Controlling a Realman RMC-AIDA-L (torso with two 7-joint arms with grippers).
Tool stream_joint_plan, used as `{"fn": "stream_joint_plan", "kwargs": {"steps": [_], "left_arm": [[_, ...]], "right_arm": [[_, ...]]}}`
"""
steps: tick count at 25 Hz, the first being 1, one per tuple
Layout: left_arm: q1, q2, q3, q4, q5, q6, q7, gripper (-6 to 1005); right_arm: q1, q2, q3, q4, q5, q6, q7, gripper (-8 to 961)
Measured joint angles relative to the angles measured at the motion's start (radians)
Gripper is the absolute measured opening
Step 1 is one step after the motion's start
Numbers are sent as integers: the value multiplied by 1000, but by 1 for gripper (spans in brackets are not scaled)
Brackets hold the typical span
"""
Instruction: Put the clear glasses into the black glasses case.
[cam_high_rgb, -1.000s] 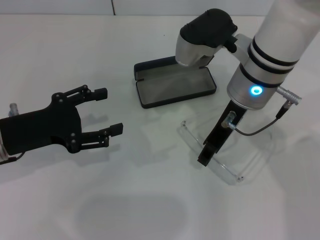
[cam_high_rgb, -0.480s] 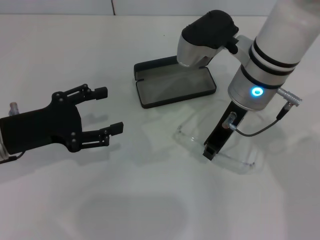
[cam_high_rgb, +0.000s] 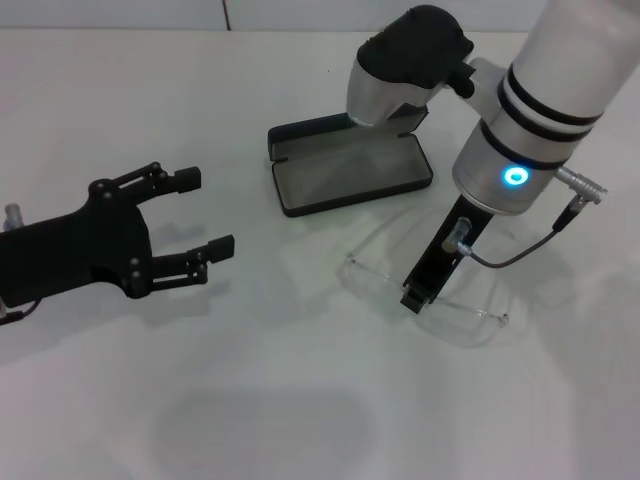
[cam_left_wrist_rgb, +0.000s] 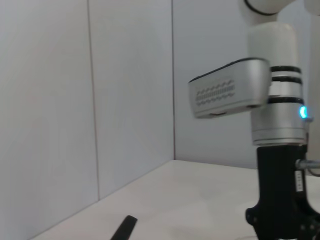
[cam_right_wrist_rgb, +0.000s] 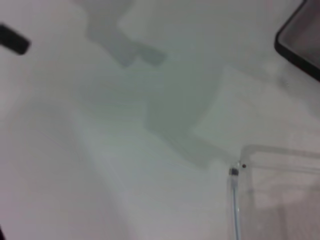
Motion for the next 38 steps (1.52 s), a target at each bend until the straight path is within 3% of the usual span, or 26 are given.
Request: {"fn": "stream_joint_plan", "kwargs": {"steps": [11, 20, 25, 28, 30, 34, 38], "left_arm": [[8, -8, -53, 0, -78, 3, -7, 864], [-14, -8, -53, 12, -109, 70, -55, 865], [-25, -15, -48, 30, -180, 80, -123, 727], [-45, -16, -46, 47, -205, 97, -167, 515], [-62, -18, -46, 49, -211, 111, -182, 472], [-101, -25, -44, 51, -232, 119, -233, 387], [-136, -27, -31, 51, -269, 121, -272, 301]], "right_arm": [[-116, 4, 92, -281, -48, -75, 24, 66], [-206, 3, 160, -433, -24, -92, 14, 63], [-285, 2, 201, -535, 8, -81, -25, 62], [-344, 2, 224, -570, 72, -68, -107, 62], [-390, 2, 235, -585, 123, -45, -187, 62], [-514, 4, 244, -560, 232, 22, -428, 62], [-617, 4, 267, -474, 473, 43, -768, 62]]}}
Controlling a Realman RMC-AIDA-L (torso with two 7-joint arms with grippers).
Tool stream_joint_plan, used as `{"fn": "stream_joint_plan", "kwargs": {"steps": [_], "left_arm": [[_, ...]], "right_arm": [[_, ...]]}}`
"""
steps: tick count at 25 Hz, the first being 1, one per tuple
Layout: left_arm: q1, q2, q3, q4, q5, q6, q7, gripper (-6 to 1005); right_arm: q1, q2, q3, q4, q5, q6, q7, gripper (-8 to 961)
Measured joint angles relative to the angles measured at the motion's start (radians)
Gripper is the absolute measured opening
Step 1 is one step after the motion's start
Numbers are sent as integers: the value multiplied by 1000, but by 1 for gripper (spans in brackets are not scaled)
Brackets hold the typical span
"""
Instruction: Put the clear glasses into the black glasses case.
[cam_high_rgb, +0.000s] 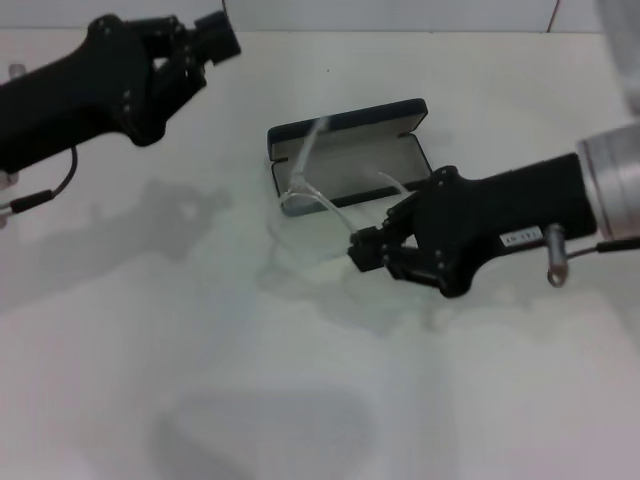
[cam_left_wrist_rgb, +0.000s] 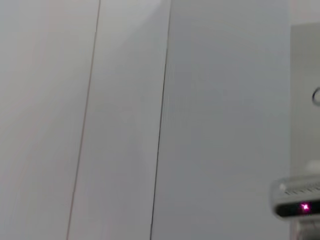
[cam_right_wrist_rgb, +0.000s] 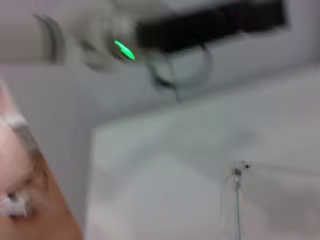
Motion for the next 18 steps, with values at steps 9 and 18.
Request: {"fn": "stream_joint_plan", "kwargs": {"steps": [9, 18], "left_arm": [[-45, -2, 175, -8, -95, -8, -28, 43], [-72, -2, 304, -49, -99, -28, -27, 37]], "right_arm": [[-62, -9, 31, 405, 462, -122, -707, 62], [-59, -8, 29, 437, 466, -180, -804, 61]]}}
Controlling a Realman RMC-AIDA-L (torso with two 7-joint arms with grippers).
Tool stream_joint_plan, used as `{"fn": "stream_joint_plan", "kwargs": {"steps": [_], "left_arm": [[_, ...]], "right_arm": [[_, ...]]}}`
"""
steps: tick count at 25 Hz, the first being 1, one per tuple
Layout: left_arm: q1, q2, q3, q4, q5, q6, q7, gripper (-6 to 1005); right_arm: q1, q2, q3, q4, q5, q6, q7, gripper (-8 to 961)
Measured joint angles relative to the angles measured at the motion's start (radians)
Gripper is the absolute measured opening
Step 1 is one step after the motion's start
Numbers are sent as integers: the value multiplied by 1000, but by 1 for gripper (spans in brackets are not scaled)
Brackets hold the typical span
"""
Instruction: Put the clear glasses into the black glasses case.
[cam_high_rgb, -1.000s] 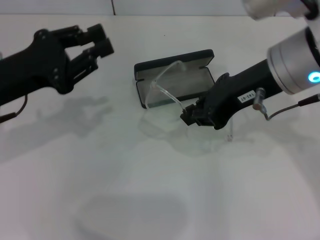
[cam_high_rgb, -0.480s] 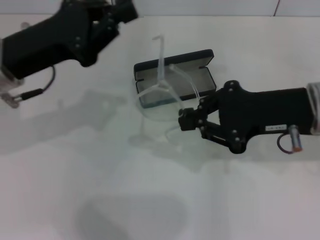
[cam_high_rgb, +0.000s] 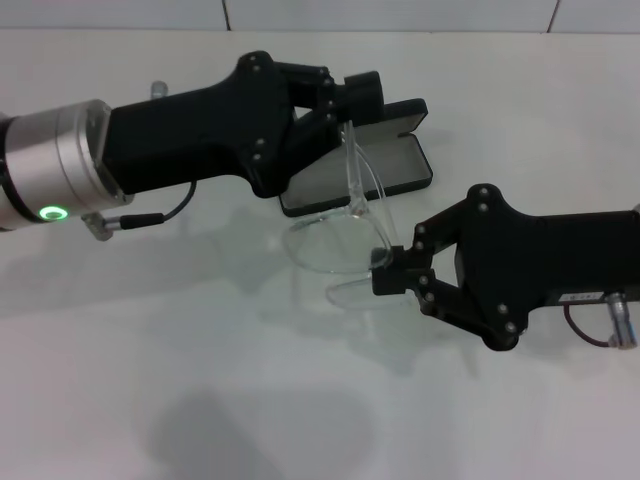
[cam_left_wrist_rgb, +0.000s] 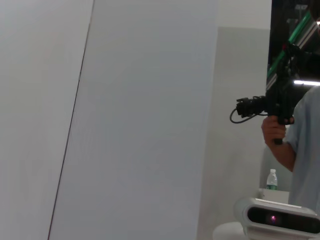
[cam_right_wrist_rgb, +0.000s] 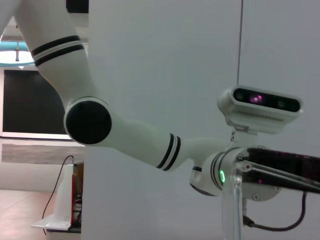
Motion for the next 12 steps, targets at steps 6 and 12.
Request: {"fn": "stream_joint_plan", "kwargs": {"steps": [6, 12], "left_arm": [[2, 1, 3, -14, 6, -1, -26, 37], [0, 5, 9, -48, 17, 0, -65, 37]], "right_arm": [[-5, 2, 0, 2, 4, -13, -11, 61], [-5, 3, 3, -3, 12, -16, -25, 61]]}}
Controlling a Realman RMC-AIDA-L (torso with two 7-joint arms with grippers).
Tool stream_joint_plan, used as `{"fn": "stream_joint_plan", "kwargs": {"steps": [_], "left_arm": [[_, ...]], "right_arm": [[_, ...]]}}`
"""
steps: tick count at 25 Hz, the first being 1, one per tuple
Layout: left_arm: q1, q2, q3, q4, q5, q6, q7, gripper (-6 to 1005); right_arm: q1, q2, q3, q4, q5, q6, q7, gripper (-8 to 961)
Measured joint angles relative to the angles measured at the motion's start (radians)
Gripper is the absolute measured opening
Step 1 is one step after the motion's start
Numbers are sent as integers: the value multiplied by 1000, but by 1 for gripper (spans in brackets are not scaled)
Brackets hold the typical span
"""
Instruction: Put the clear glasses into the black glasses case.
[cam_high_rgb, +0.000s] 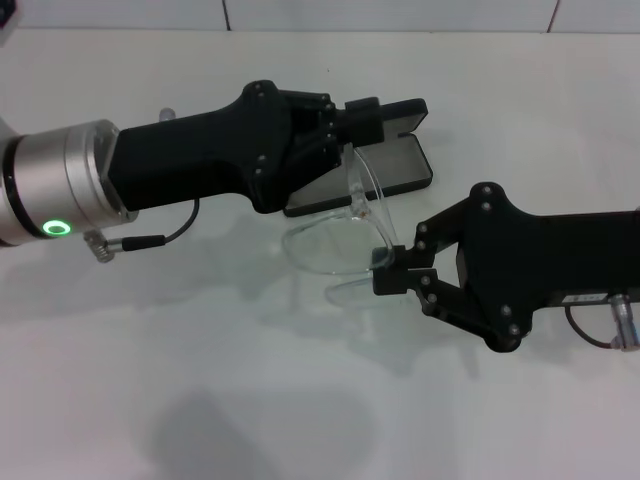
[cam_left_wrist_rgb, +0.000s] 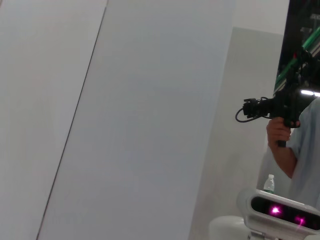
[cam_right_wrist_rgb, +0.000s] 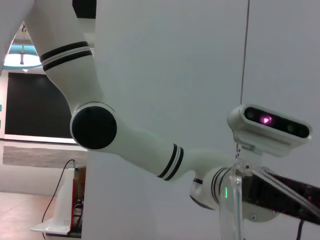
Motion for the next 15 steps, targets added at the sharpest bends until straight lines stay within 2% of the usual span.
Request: {"fn": "stream_joint_plan", "kwargs": {"steps": [6, 15], "left_arm": [[-7, 2, 9, 4, 44, 9, -73, 37], [-9, 2, 26, 8, 75, 11, -88, 37]], "right_arm": [[2, 1, 1, -4, 8, -1, -1, 61], [2, 1, 3, -7, 27, -9, -17, 61]]}}
